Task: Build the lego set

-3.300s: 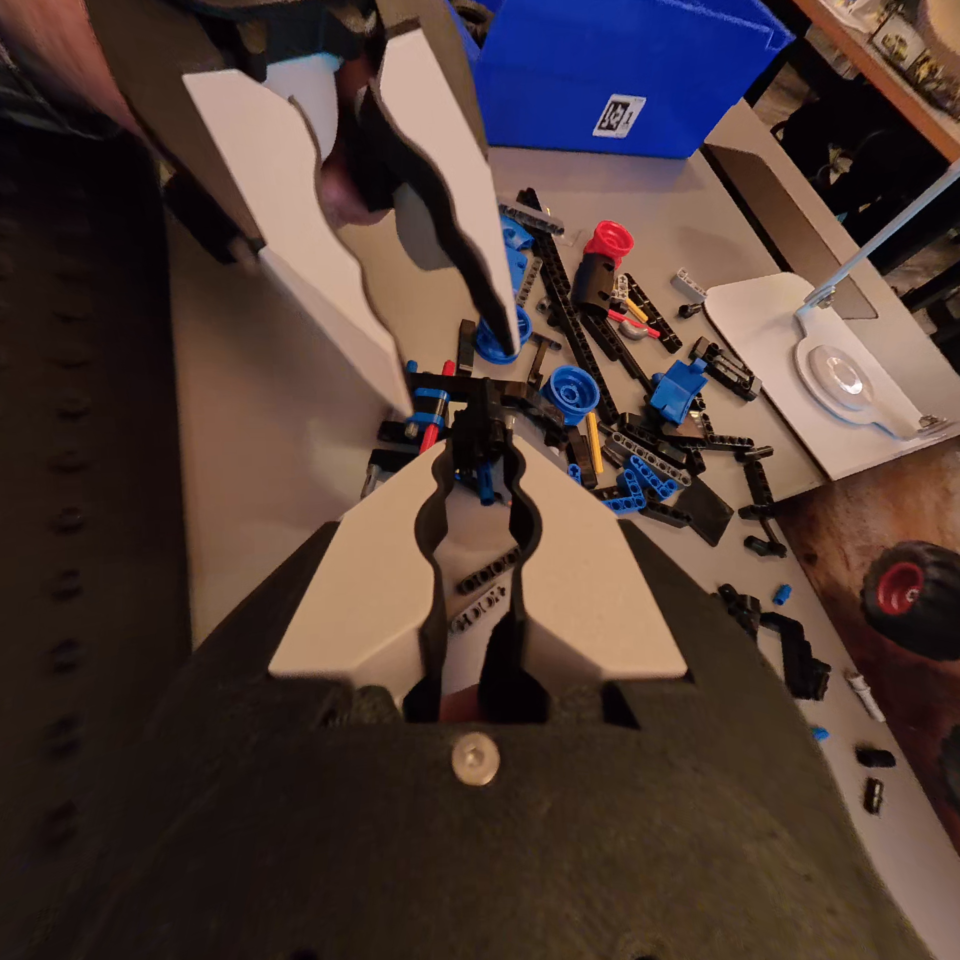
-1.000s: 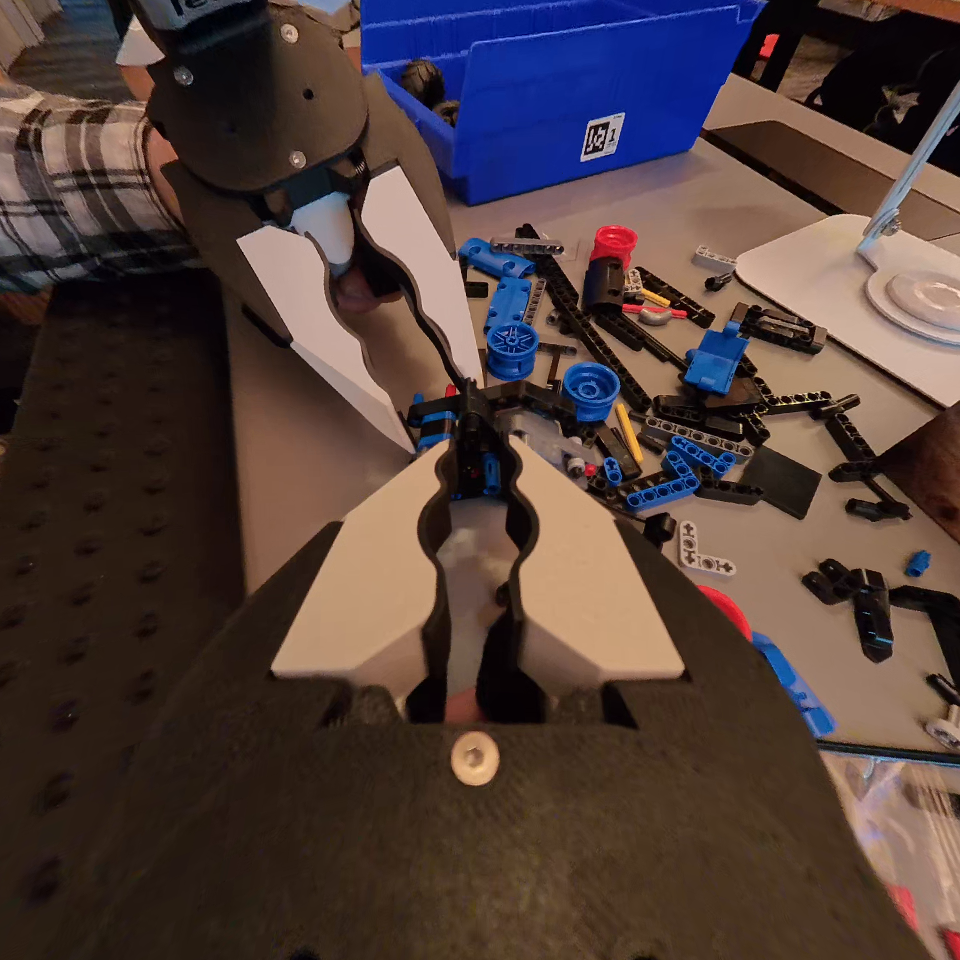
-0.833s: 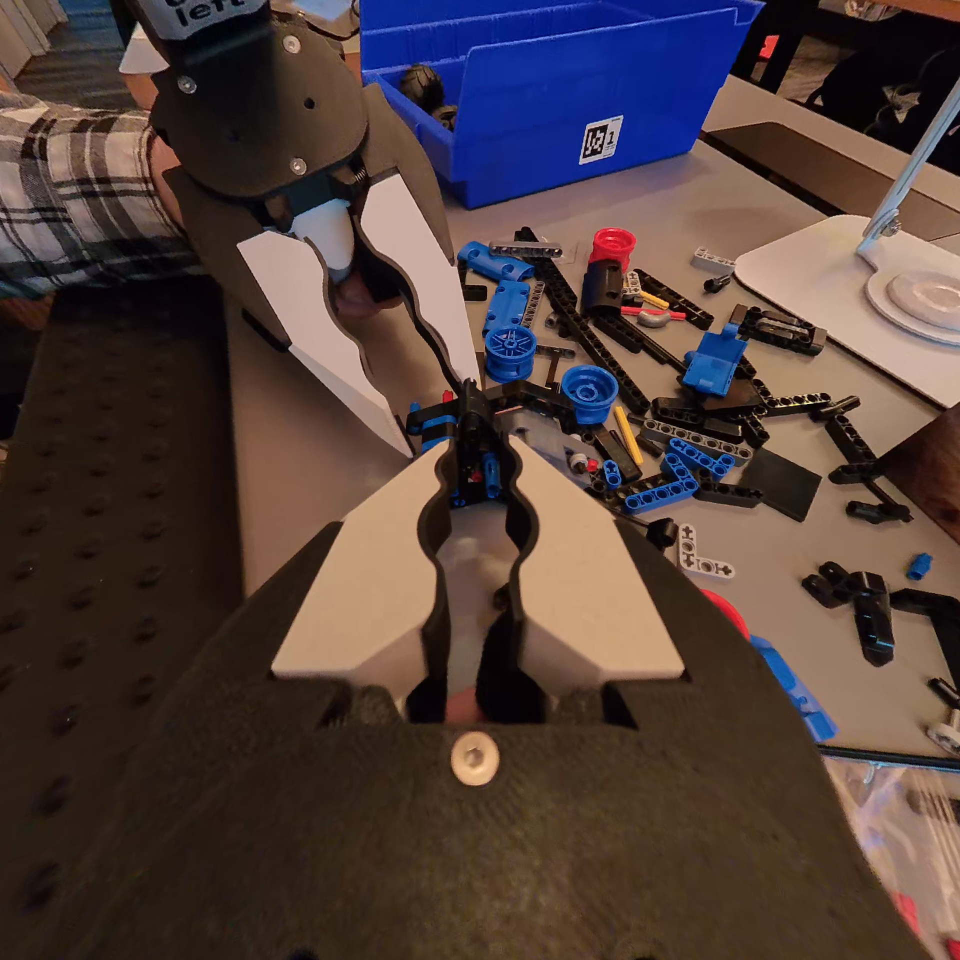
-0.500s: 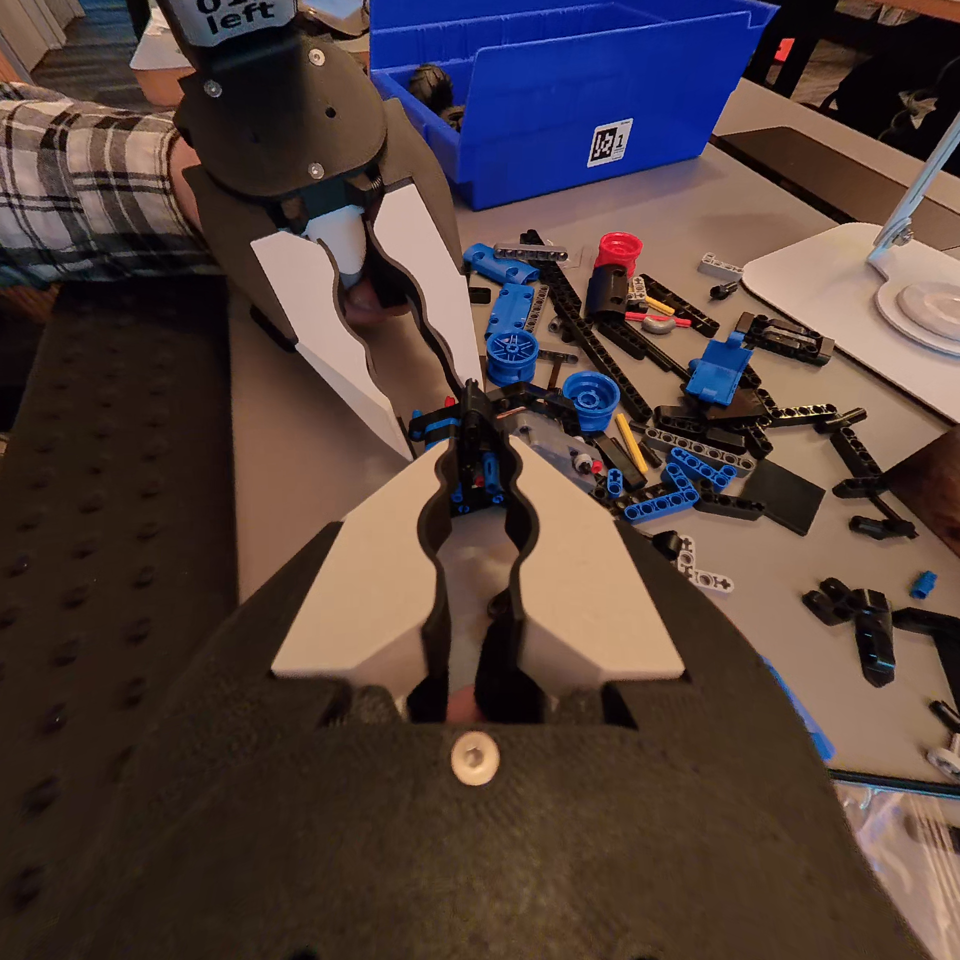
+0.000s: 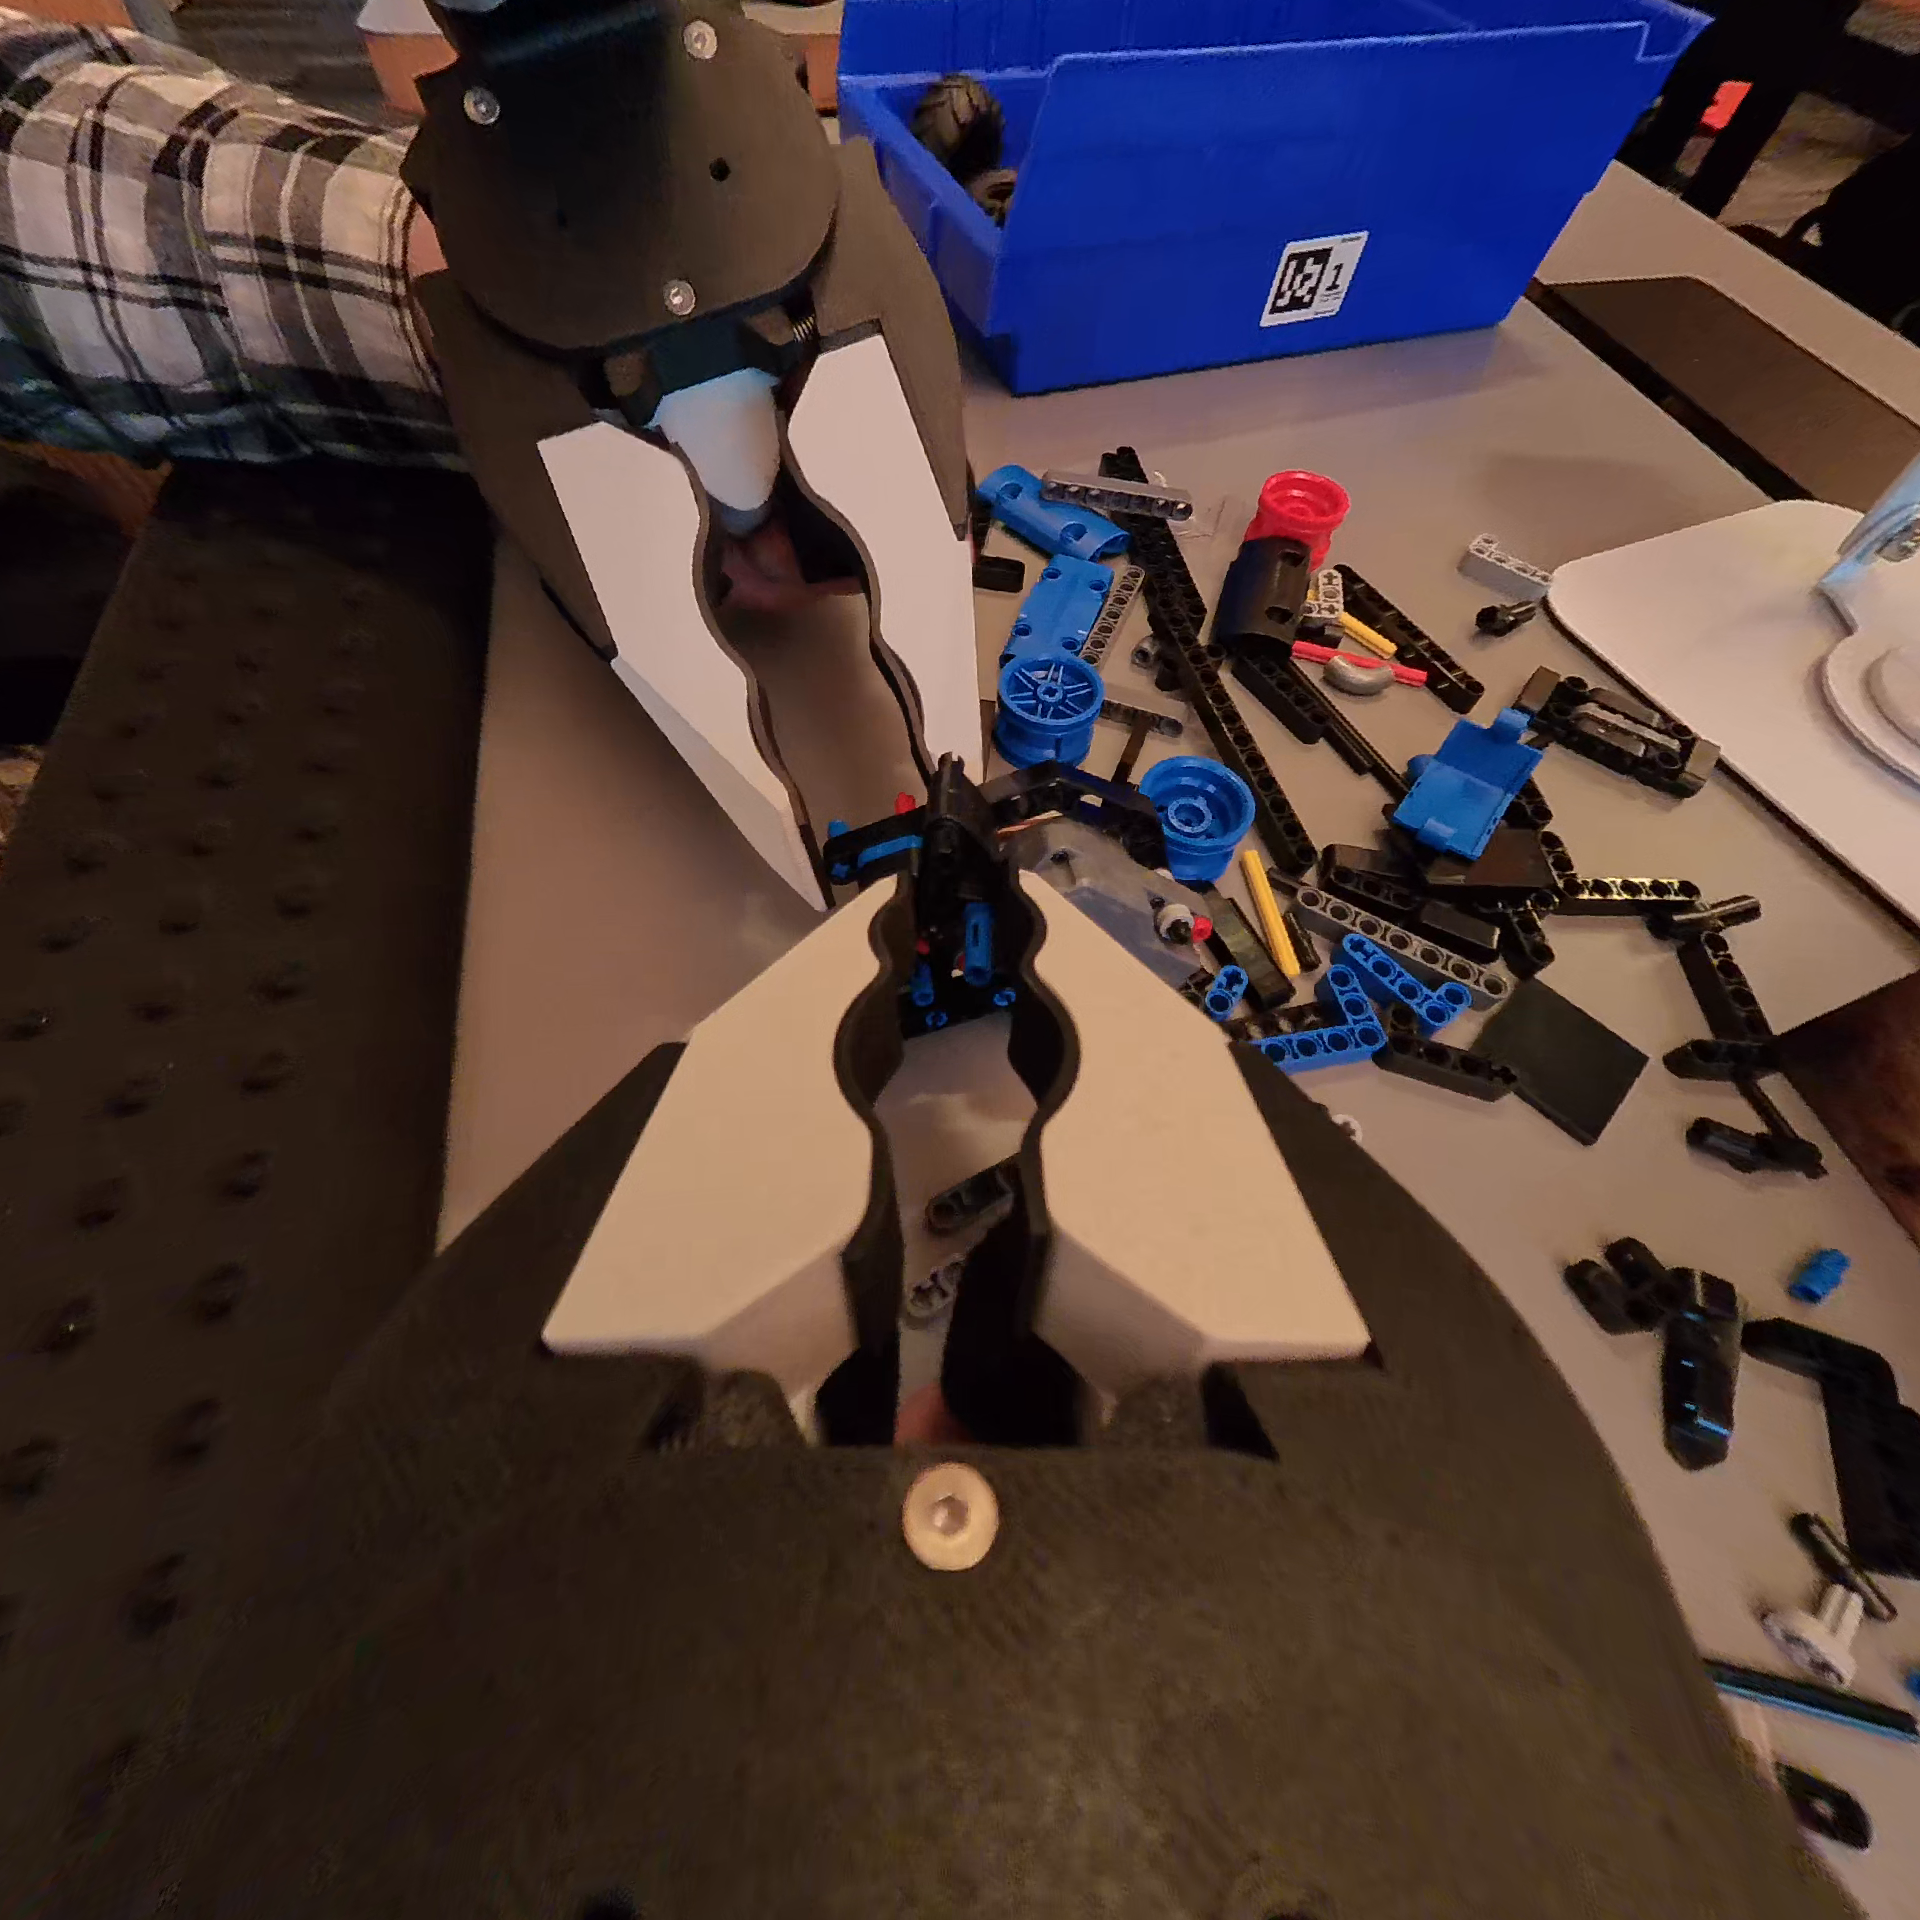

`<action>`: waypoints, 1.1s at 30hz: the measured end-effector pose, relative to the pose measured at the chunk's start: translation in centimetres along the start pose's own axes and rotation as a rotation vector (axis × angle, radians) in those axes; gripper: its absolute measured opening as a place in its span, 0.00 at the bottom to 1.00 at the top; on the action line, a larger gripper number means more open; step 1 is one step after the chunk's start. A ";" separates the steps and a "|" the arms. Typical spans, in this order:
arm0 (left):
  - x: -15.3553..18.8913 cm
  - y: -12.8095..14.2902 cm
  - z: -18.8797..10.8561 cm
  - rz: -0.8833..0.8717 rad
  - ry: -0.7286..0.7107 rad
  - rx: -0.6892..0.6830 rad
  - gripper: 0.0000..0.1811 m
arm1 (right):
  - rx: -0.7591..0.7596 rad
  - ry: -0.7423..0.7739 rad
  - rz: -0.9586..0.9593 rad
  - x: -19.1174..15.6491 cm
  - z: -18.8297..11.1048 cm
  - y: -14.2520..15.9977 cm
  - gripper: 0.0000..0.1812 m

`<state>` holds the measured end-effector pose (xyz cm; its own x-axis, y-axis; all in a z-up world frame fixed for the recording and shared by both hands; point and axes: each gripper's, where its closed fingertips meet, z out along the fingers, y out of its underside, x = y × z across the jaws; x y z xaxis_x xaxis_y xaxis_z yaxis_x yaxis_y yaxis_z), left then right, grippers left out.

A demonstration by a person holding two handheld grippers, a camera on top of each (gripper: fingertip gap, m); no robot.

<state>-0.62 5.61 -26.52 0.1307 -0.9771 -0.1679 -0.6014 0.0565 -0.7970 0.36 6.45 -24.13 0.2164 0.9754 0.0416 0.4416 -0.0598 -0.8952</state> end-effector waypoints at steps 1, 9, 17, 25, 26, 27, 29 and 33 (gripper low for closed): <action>0.0 0.0 0.0 0.003 -0.003 -0.004 0.15 | -0.004 -0.010 -0.006 0.0 0.0 0.0 0.07; 0.0 0.0 0.2 0.105 0.000 -0.033 0.15 | -0.029 -0.082 -0.045 0.1 0.0 0.1 0.07; 0.0 0.1 0.2 0.144 0.014 -0.040 0.14 | -0.046 -0.180 -0.044 0.1 0.2 0.1 0.07; 0.3 0.0 0.5 0.099 0.033 -0.030 0.14 | -0.036 -0.160 0.017 0.6 -0.4 0.5 0.12; 0.3 0.0 0.6 0.101 0.028 -0.032 0.13 | -0.031 -0.160 0.025 0.7 -0.6 0.4 0.12; 0.3 0.0 0.6 0.104 0.025 -0.031 0.13 | -0.025 -0.156 0.029 0.8 -0.9 0.3 0.12; 0.3 -0.1 0.6 0.101 0.022 -0.033 0.12 | -0.024 -0.146 0.031 0.9 -1.3 0.1 0.11; 0.4 -0.2 0.6 0.102 0.025 -0.029 0.12 | -0.063 -0.126 0.003 0.6 -1.2 0.5 0.07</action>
<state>-0.01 5.32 -26.78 0.0485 -0.9714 -0.2324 -0.6332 0.1501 -0.7593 1.76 6.74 -24.03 0.1090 0.9938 -0.0205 0.4961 -0.0723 -0.8652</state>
